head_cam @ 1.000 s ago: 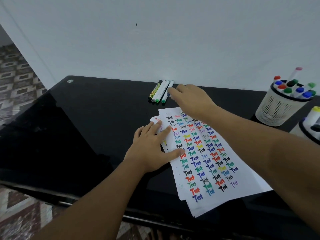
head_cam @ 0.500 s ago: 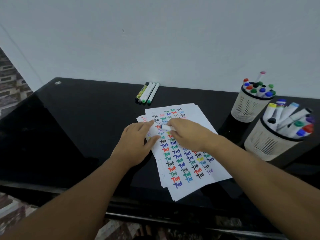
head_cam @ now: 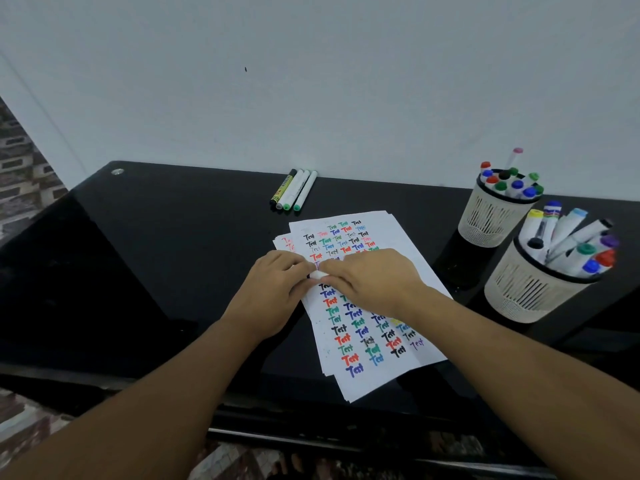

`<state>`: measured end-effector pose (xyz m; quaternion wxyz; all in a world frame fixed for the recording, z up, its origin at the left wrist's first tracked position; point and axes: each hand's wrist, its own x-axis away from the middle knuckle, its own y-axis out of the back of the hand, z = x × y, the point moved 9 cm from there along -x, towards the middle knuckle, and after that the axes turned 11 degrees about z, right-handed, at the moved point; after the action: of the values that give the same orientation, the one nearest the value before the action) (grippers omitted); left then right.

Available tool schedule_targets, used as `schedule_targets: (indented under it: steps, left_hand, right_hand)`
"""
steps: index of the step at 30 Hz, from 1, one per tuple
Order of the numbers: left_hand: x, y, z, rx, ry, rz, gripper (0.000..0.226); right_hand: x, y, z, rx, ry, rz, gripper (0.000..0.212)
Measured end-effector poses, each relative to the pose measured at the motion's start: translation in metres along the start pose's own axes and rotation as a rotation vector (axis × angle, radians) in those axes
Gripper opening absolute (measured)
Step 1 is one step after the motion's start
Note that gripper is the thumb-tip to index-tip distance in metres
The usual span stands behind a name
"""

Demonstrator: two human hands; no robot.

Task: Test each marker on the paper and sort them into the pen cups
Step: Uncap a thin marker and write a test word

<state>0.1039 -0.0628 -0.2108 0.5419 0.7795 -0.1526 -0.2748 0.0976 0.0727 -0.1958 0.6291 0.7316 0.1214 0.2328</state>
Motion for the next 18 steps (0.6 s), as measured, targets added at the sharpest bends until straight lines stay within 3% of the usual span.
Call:
schedule_targets:
  steps: [7, 11, 13, 15, 18]
  left_hand:
    - [-0.002, 0.000, 0.002, 0.029, 0.024, 0.023, 0.025]
    - [-0.002, -0.003, 0.007, 0.036, 0.067, 0.041, 0.031]
    - [-0.002, -0.003, 0.008, 0.020, 0.079, 0.053, 0.034]
    - [-0.001, -0.002, 0.007, 0.006, 0.090, 0.071, 0.039]
    - [0.001, -0.004, 0.004, -0.011, 0.089, 0.102, 0.053]
  right_hand:
    - [0.012, 0.000, -0.011, -0.121, -0.045, -0.029, 0.041]
    - [0.034, 0.002, -0.038, -0.433, -0.123, -0.045, 0.049]
    - [0.048, 0.001, -0.047, -0.564, -0.147, -0.061, 0.043]
    - [0.066, -0.002, -0.057, -0.772, -0.193, -0.131, 0.030]
    - [0.097, -0.017, -0.072, -1.146, -0.285, -0.270, 0.036]
